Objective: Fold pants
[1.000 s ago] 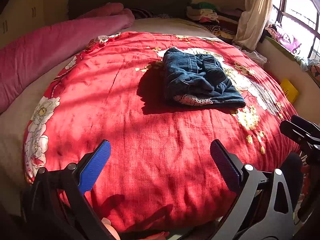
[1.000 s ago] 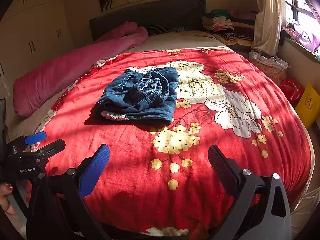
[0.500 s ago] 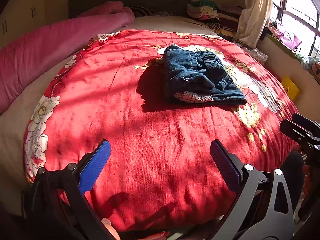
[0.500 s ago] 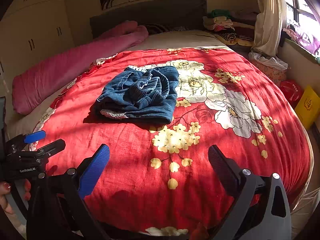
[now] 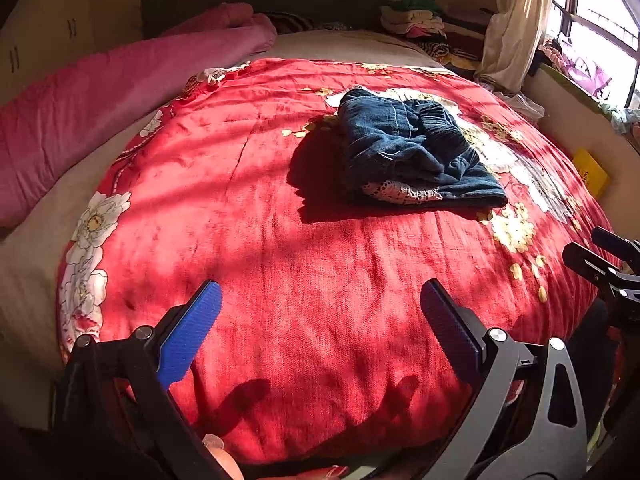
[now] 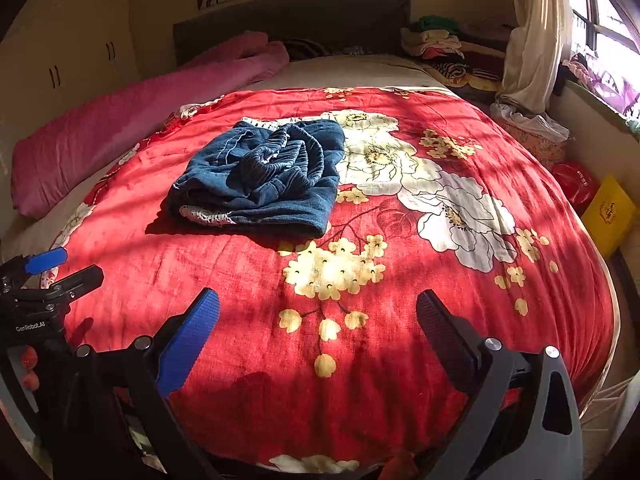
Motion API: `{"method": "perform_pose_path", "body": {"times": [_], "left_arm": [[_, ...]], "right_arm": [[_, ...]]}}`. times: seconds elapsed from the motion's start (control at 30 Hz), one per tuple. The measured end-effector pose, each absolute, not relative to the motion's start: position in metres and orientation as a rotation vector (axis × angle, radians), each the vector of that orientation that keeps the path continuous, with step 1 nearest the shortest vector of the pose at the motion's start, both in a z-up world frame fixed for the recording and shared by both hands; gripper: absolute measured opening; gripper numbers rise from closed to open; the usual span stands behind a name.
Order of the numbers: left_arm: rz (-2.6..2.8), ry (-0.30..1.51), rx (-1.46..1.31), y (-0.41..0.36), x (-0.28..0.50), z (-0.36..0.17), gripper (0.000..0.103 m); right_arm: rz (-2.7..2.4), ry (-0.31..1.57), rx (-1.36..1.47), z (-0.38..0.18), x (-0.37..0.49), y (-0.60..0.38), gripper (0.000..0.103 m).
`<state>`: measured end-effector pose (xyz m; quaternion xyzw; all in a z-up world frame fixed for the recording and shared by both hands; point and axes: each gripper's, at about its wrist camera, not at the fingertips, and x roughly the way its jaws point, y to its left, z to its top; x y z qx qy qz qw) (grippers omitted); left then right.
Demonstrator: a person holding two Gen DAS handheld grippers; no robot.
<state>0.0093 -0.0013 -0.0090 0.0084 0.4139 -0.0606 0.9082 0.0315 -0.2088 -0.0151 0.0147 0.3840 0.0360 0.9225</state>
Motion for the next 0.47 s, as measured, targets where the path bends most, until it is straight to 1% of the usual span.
{"method": "perform_pose_path", "body": {"times": [0.2, 0.33, 0.47], "left_arm": [[-0.101, 0.787, -0.051, 0.031, 0.028, 0.0, 0.093], [0.067, 0.854, -0.028, 0.085, 0.085, -0.011, 0.093], [0.221, 0.92, -0.025, 0.147, 0.149, -0.036, 0.093]], "right_arm": [[-0.011, 0.795, 0.086, -0.022, 0.055, -0.256, 0.098], [-0.125, 0.819, 0.126, -0.029, 0.091, -0.325, 0.098], [-0.317, 0.868, 0.086, -0.044, 0.141, -0.406, 0.098]]}}
